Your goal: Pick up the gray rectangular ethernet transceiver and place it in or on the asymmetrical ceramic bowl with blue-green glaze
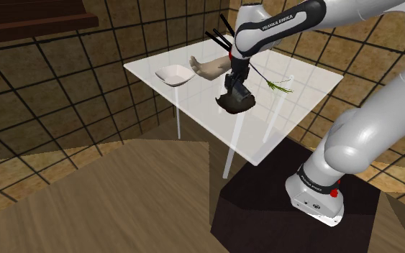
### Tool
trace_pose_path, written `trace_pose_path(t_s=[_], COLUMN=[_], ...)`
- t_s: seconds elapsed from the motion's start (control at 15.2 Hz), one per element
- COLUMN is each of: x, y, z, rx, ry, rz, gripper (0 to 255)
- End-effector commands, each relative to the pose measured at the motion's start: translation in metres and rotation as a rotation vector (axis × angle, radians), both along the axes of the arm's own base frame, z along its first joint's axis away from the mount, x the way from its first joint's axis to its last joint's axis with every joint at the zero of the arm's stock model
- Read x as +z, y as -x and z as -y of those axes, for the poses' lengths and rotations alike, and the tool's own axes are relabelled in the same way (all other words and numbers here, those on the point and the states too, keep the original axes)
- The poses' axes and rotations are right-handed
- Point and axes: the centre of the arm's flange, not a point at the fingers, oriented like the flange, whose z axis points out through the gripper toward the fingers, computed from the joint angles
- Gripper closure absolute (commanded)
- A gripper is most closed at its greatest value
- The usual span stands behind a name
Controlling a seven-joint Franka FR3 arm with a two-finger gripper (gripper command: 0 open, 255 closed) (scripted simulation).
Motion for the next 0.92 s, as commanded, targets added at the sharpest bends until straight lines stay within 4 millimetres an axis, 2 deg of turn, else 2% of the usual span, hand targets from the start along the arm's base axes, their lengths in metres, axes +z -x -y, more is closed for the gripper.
trace_pose_path(t_s=[0.0,0.26,0.73,0.79,0.86], x=[-0.011,-0.031,-0.031,-0.031,-0.031], y=[0.000,0.000,0.000,0.000,0.000], z=[0.001,0.001,0.001,0.001,0.001], rx=[0.000,0.000,0.000,0.000,0.000], ry=[0.000,0.000,0.000,0.000,0.000], rz=[0.001,0.001,0.001,0.001,0.001], gripper=[255,255,255,0,0])
